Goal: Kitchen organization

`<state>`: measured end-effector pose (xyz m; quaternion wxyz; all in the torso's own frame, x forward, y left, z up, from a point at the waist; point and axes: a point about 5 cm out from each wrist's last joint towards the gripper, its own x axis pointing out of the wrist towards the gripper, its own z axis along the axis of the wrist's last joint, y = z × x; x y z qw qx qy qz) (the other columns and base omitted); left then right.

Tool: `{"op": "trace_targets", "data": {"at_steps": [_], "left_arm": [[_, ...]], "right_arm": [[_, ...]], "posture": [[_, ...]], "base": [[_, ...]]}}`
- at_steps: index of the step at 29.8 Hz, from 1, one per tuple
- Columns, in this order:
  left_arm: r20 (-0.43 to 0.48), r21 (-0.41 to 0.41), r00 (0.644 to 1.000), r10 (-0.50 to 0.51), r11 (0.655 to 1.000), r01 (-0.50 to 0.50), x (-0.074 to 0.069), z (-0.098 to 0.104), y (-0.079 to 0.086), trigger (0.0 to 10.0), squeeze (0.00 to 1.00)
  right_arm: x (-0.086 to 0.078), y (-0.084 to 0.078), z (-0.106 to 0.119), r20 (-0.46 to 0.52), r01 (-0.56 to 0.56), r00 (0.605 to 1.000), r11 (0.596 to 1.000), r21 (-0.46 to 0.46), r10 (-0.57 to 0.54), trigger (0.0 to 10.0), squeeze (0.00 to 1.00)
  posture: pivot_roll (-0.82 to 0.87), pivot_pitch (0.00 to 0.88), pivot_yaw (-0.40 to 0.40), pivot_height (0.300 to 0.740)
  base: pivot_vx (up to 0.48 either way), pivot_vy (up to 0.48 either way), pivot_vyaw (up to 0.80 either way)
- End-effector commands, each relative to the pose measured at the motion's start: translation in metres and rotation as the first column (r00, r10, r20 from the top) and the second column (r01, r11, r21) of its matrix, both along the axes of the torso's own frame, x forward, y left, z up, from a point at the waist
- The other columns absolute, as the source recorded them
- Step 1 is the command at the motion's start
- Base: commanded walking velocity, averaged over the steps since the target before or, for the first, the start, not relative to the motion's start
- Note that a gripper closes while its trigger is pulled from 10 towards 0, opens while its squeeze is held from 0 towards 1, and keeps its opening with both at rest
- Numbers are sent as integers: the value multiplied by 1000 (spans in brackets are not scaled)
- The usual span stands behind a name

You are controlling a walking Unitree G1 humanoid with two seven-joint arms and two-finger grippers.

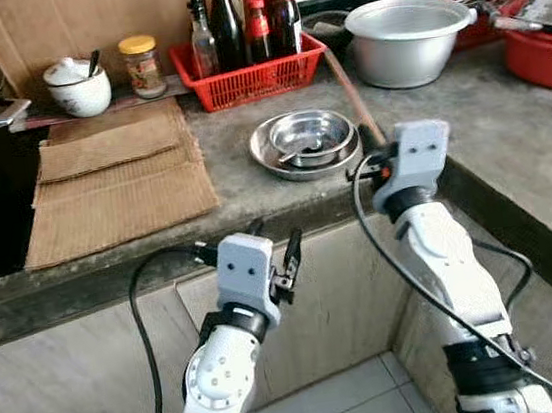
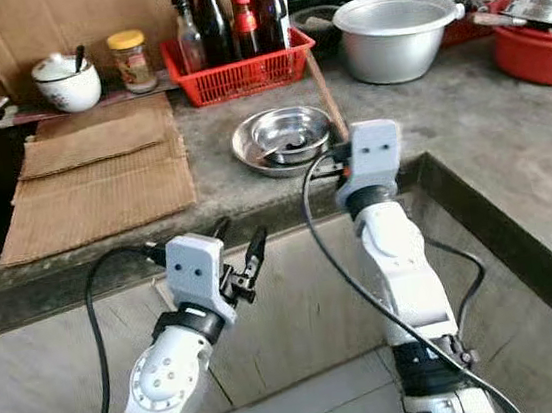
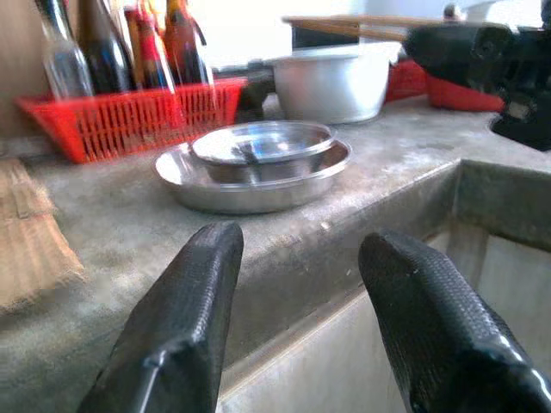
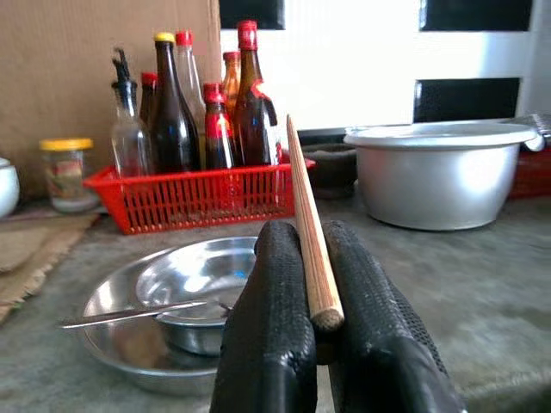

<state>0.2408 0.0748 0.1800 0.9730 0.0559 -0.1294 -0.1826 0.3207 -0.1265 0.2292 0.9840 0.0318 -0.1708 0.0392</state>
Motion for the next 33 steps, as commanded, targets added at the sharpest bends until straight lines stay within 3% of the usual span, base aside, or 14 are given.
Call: {"op": "trace_targets", "data": {"at_steps": [1, 7, 14, 22, 30, 33], "left_arm": [[53, 5, 999, 1, 1000, -1, -1, 4, 1, 10000, 0], [-35, 30, 999, -1, 1000, 2, 5, -4, 1, 10000, 0], [-53, 17, 999, -1, 1000, 2, 11, -7, 1, 10000, 0], [-64, -17, 998, 16, 1000, -17, 13, -6, 4, 10000, 0], [-64, -18, 998, 6, 1000, -8, 12, -5, 5, 10000, 0], [-62, -22, 998, 9, 1000, -11, 13, -5, 5, 10000, 0]], "right_arm": [[-9, 3, 6, 14, -3, 1000, 1000, -1, 3, 10000, 0], [-17, 1, 8, 2, 20, 1000, 1000, 0, -20, 10000, 0], [-27, -1, 7, -18, 42, 999, 999, -2, -42, 10000, 0], [-36, 1, 2, -41, 40, 998, 999, -24, -41, 10000, 0], [-39, 1, 1, -52, 45, 998, 999, -27, -47, 10000, 0], [-40, 0, 1, -55, 52, 997, 998, -25, -54, 10000, 0]], "posture": [[39, 58, -20, 740], [32, 59, -8, 740], [25, 57, -3, 740], [25, 58, 0, 740], [24, 57, 3, 740], [23, 56, 6, 740]], "base": [[0, 0, -800], [163, -376, -794], [251, -406, -793], [0, 0, -791], [0, 470, -788], [0, 0, -788]]}}
